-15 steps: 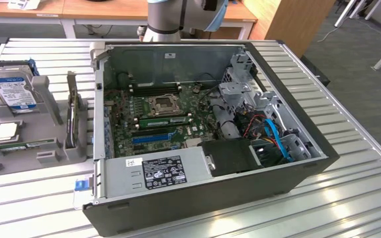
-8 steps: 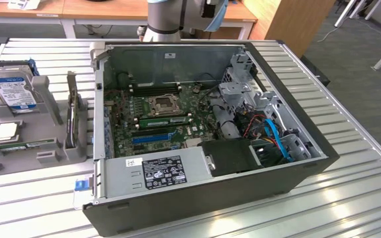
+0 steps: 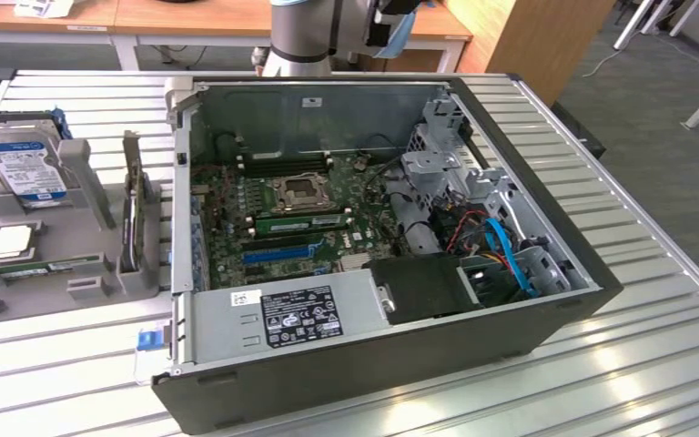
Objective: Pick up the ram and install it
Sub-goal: 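Press down the ram until it locks into place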
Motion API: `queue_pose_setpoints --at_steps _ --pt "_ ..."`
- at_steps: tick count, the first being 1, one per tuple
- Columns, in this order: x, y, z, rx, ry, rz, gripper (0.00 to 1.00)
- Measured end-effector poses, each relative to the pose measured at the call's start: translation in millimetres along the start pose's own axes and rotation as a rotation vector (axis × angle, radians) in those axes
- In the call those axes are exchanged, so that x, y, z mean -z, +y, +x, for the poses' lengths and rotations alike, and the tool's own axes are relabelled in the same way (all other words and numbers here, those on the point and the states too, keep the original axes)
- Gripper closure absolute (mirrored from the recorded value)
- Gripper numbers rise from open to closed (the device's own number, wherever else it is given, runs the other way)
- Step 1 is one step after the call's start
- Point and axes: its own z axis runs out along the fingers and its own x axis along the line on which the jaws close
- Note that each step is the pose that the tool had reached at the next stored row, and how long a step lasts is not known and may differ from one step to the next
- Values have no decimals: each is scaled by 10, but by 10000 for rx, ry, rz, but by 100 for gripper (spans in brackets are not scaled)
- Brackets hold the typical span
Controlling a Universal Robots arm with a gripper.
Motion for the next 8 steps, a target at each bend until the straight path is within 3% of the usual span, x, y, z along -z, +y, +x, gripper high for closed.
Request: queue_pose_setpoints --at_steps 8 --pt "-135 24 7 5 0 77 90"
